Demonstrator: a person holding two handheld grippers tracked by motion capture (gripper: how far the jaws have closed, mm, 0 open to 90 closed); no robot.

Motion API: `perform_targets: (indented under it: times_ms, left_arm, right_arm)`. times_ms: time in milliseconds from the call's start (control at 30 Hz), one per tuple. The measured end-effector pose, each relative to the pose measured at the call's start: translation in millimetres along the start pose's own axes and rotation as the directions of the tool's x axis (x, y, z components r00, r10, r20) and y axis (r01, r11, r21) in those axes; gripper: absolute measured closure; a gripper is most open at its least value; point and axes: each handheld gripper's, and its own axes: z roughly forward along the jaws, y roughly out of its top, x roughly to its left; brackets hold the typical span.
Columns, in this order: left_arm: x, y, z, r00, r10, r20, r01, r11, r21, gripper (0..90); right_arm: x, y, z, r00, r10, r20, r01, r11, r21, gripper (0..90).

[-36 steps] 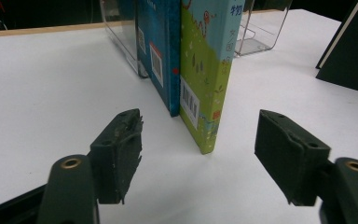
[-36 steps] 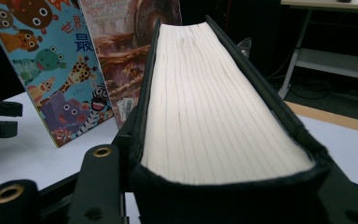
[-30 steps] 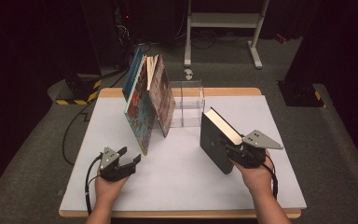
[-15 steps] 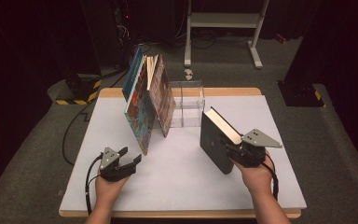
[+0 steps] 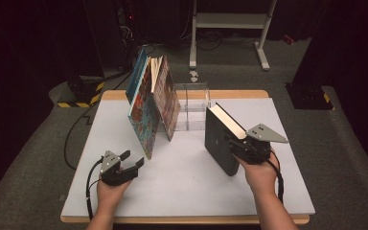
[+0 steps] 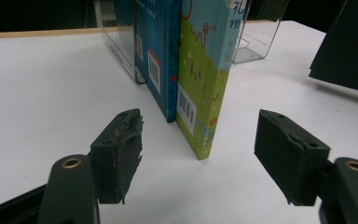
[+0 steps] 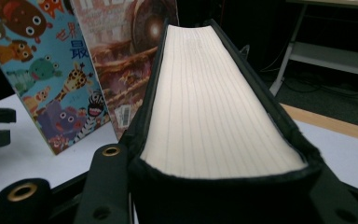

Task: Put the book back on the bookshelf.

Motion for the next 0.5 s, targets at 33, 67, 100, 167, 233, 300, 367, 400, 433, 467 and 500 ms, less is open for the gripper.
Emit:
perform_targets:
  times_ms: [33, 67, 100, 167, 233, 300, 367, 400, 433, 467, 500]
  left_arm:
    - [0.1, 0.1, 0.0, 1.0000, -0.001, 0.000, 0.001, 1.0000, 0.000, 32.0]
    - [0.2, 0.2, 0.0, 1.0000, -0.003, -0.001, 0.003, 1.0000, -0.001, 32.0]
    - [1.3, 0.5, -0.5, 1.0000, 0.008, 0.001, -0.008, 0.9999, 0.007, 32.0]
    - [1.4, 0.5, -0.4, 1.0000, 0.004, 0.001, -0.004, 1.0000, 0.005, 32.0]
    - [1.1, 0.4, -0.7, 1.0000, 0.004, 0.002, -0.004, 1.0000, 0.007, 32.0]
    - [0.8, 0.3, -0.8, 1.0000, 0.006, 0.004, -0.006, 1.0000, 0.006, 32.0]
    - [-0.2, -0.1, -0.4, 1.0000, -0.005, 0.005, 0.005, 1.0000, 0.001, 32.0]
    - [0.3, 0.0, -0.7, 1.0000, 0.004, 0.007, -0.004, 1.0000, 0.008, 32.0]
    - [0.5, 0.0, -0.9, 0.9999, 0.008, 0.008, -0.008, 0.9999, 0.011, 32.0]
    - [-0.5, -0.1, -0.7, 0.9999, -0.006, 0.009, 0.006, 1.0000, 0.003, 32.0]
    - [-0.1, 0.2, -1.1, 0.9999, 0.002, 0.011, -0.002, 1.0000, 0.007, 32.0]
  right_arm:
    - [0.8, 2.0, 1.0, 1.0000, 0.002, 0.003, -0.002, 1.0000, -0.004, 54.1]
    - [1.8, 4.0, 2.2, 1.0000, 0.005, 0.005, -0.005, 1.0000, -0.006, 54.1]
    - [2.7, 5.9, 3.8, 1.0000, 0.002, 0.006, -0.002, 1.0000, -0.009, 54.1]
    - [4.9, 8.7, 7.2, 0.9999, 0.006, 0.010, -0.006, 0.9999, -0.016, 54.1]
    - [7.7, 12.3, 13.0, 0.9999, 0.007, 0.013, -0.006, 0.9998, -0.019, 54.1]
    - [10.2, 15.5, 18.9, 0.9999, 0.007, 0.014, -0.007, 0.9998, -0.020, 54.1]
    - [12.3, 19.3, 25.6, 0.9997, 0.013, 0.019, -0.012, 0.9997, -0.023, 54.1]
    - [13.5, 21.2, 29.0, 0.9996, 0.012, 0.024, -0.011, 0.9997, -0.023, 54.1]
    - [14.3, 22.7, 31.9, 0.9996, 0.009, 0.029, -0.008, 0.9996, -0.027, 54.1]
    - [15.4, 24.7, 35.7, 0.9994, 0.004, 0.033, -0.003, 0.9996, -0.028, 54.1]
    - [16.6, 27.0, 40.4, 0.9992, 0.003, 0.039, -0.002, 0.9997, -0.024, 54.1]
